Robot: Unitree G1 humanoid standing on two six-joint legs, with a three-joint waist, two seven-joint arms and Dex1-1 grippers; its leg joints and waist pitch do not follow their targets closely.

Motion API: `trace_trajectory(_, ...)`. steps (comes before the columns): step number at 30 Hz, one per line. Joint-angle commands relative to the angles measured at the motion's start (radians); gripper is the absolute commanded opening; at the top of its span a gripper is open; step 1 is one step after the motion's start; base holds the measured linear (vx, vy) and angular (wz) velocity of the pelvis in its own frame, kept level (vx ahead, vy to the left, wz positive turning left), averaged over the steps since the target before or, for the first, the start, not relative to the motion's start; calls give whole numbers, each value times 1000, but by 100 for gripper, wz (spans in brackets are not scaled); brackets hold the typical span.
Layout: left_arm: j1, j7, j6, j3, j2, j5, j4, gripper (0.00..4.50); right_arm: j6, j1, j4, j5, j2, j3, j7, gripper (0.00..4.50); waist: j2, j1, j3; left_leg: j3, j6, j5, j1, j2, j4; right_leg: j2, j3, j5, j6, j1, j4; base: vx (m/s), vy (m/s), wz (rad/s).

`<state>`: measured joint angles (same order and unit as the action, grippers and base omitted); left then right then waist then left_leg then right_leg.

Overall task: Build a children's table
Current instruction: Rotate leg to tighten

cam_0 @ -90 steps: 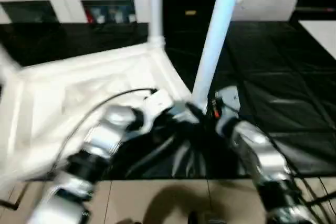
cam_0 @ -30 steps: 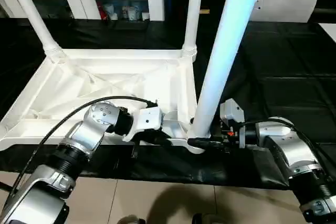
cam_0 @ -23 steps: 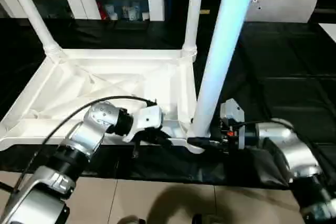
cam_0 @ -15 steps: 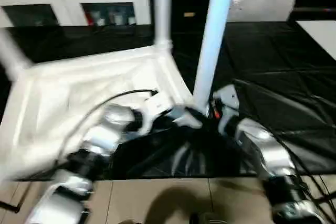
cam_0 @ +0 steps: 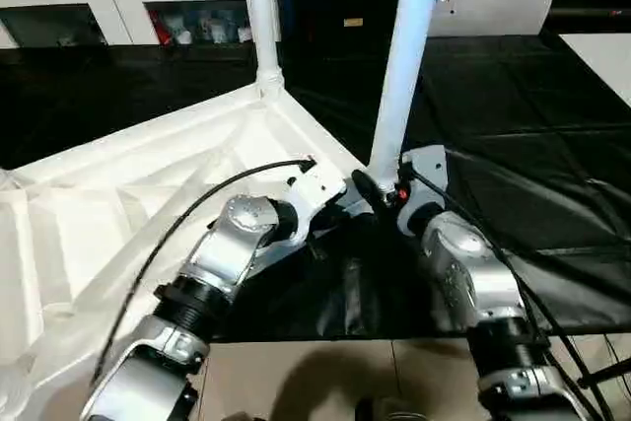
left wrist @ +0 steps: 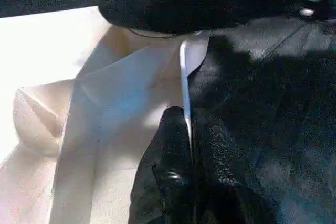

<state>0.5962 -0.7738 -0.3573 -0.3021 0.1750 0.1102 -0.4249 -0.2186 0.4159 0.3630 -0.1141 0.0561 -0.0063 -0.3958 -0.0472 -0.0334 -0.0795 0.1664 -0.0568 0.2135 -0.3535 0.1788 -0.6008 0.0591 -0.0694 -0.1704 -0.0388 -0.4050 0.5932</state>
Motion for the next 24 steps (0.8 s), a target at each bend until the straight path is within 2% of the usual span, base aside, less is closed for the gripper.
trace_trajectory(1, 20, -58, 61, -25, 36, 1, 18, 0, 11, -38, -15, -23, 34, 58, -111, 420, -2, 3, 68, -13, 101, 138, -8, 36, 64, 73, 45, -237, -220, 65, -81, 0, 0, 0)
trace_trajectory(2, 18, -69, 71, -25, 46, 1, 16, 0, 17, -42, -20, -26, 47, 57, -129, 429, 1, 6, 67, -12, 101, 148, -10, 36, 64, 74, 47, -257, -210, 65, -82, 0, 0, 0)
trace_trajectory(5, 7, -165, 147, -28, 98, -18, -4, 0, 54, -65, -50, -46, 139, 59, -262, 447, 2, 14, 68, -13, 106, 141, -10, 37, 64, 75, 47, -258, -203, 66, -83, 0, 0, 0)
trace_trajectory(7, 5, -198, 177, -32, 114, -23, -11, 0, 62, -71, -60, -53, 168, 61, -308, 447, 1, 14, 70, -13, 111, 123, -9, 40, 64, 74, 49, -220, -215, 64, -76, 0, 0, 0)
trace_trajectory(8, 3, -220, 197, -36, 124, -26, -15, 0, 65, -75, -68, -59, 187, 62, -338, 447, 3, 15, 69, -12, 113, 120, -10, 38, 64, 74, 48, -215, -217, 66, -77, 0, 0, 0)
trace_trajectory(10, 4, -304, 245, -52, 162, -40, -26, 0, 88, -82, -83, -63, 254, 67, -439, 447, 3, 19, 71, -11, 125, 102, -10, 40, 62, 77, 49, -194, -225, 65, -73, 0, 0, 0)
trace_trajectory(11, 4, -304, 245, -52, 162, -40, -26, 0, 88, -82, -83, -63, 254, 67, -439, 447, 3, 20, 72, -11, 129, 100, -9, 41, 61, 76, 49, -187, -229, 65, -72, 0, 0, 0)
trace_trajectory(12, 10, -366, 281, -73, 189, -43, -39, 0, 113, -80, -85, -64, 298, 80, -508, 447, 4, 25, 73, -11, 139, 86, -10, 41, 60, 76, 49, -166, -234, 67, -69, 0, 0, 0)
trace_trajectory(15, 17, -449, 332, -94, 212, -56, -54, 0, 136, -77, -87, -80, 349, 107, -613, 447, 5, 31, 72, -9, 146, 91, -9, 42, 60, 77, 49, -171, -240, 66, -70, 0, 0, 0)
trace_trajectory(18, 24, -496, 358, -108, 222, -58, -63, 0, 152, -72, -83, -82, 378, 131, -681, 447, 4, 43, 72, -7, 136, 96, -4, 46, 61, 76, 49, -191, -239, 62, -70, 0, 0, 0)
trace_trajectory(22, 34, -551, 397, -129, 233, -55, -80, 0, 161, -60, -68, -85, 403, 164, -774, 447, 6, 50, 74, -7, 134, 92, -5, 48, 61, 77, 49, -178, -243, 64, -65, 0, 0, 0)
trace_trajectory(23, 35, -556, 401, -132, 234, -55, -83, 0, 162, -58, -66, -85, 405, 167, -783, 419, 7, 51, 75, -6, 133, 89, -6, 47, 61, 77, 49, -175, -243, 64, -65, 0, 0, 0)
trace_trajectory(24, 38, -568, 416, -138, 238, -53, -88, 0, 166, -50, -57, -81, 406, 175, -796, 419, 7, 54, 75, -6, 133, 86, -6, 47, 60, 78, 50, -176, -243, 64, -65, 0, 0, 0)
